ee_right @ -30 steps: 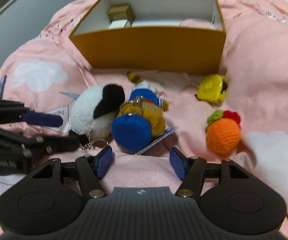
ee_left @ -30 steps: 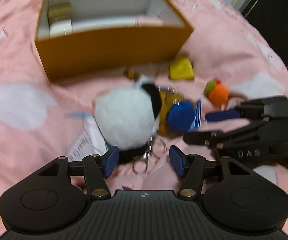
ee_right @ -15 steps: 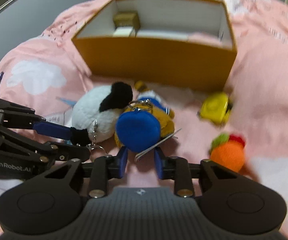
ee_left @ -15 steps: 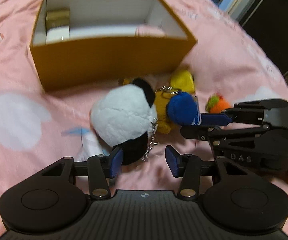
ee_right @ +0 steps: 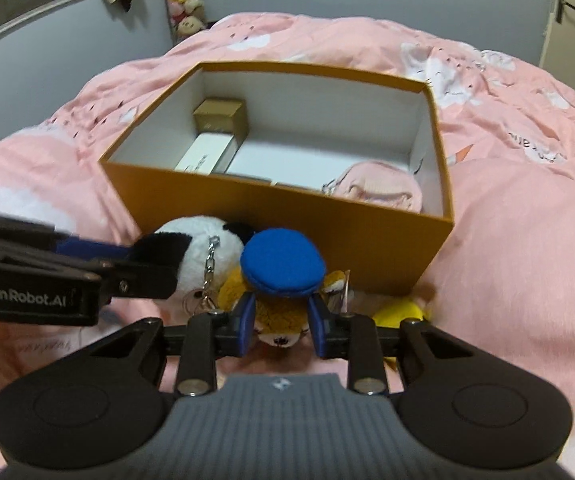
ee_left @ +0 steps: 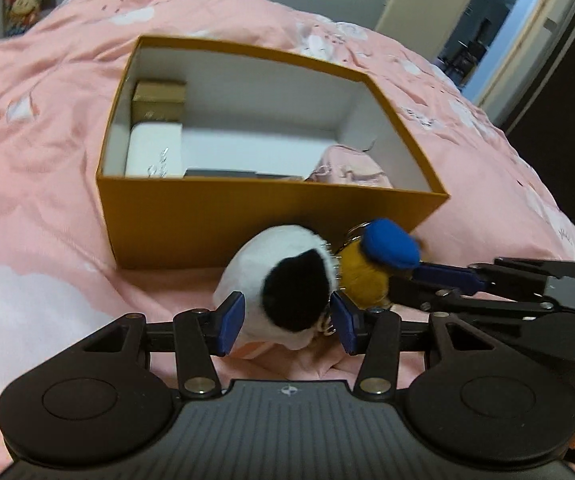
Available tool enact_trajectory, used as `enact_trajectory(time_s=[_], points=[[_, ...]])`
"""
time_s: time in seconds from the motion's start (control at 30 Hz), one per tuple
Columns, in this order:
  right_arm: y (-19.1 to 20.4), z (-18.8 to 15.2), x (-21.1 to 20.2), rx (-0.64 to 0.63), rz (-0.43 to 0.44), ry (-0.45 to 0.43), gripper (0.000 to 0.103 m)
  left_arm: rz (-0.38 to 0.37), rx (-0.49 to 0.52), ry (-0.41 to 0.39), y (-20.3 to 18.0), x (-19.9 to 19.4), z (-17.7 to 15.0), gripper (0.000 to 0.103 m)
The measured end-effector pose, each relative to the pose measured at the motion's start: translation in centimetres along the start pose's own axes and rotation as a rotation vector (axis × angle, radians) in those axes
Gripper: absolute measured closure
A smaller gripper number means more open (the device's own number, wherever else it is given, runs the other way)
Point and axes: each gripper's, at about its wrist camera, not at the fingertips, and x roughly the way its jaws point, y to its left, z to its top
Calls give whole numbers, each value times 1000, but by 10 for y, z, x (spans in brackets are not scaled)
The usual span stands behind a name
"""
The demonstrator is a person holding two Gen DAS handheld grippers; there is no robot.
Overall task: Organize objects
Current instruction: 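Grasp the white panda plush with the left gripper while the right grasps the brown dog plush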
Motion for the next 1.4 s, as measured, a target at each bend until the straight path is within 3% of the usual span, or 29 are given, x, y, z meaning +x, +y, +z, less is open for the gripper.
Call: enact_trajectory(time_s=[0.1, 0.23, 0.33, 0.43, 0.67, 0.77, 0.97, 1.03, 1.4], points=[[-8, -2, 1, 56, 4, -11, 72, -32, -31, -11, 7, -3, -2, 46], [-12, -3, -6, 104, 9, -29, 71, -20, 13, -43, 3, -16, -5, 30], [-11, -4, -12, 116, -6, -42, 62, 26, 121, -10, -7, -18, -8, 28], [-12, -7, -14, 122, -14, -35, 62, 76, 217, 16, -18, -12, -14, 28], [-20, -15, -1, 183, -7, 44, 60, 128, 461, -16, -48, 14, -26, 28], [-27, -16, -1, 219, -23, 42, 52, 151, 557, 0, -60, 26, -32, 28], [-34, -14, 7, 262, -16, 56, 48, 281, 757, -20, -84, 48, -48, 28], [-38, -12, 11, 279, -9, 61, 47, 311, 780, -24, -86, 55, -49, 28], [-49, -9, 33, 351, 32, 99, 43, 301, 717, 6, -70, 77, -31, 25]])
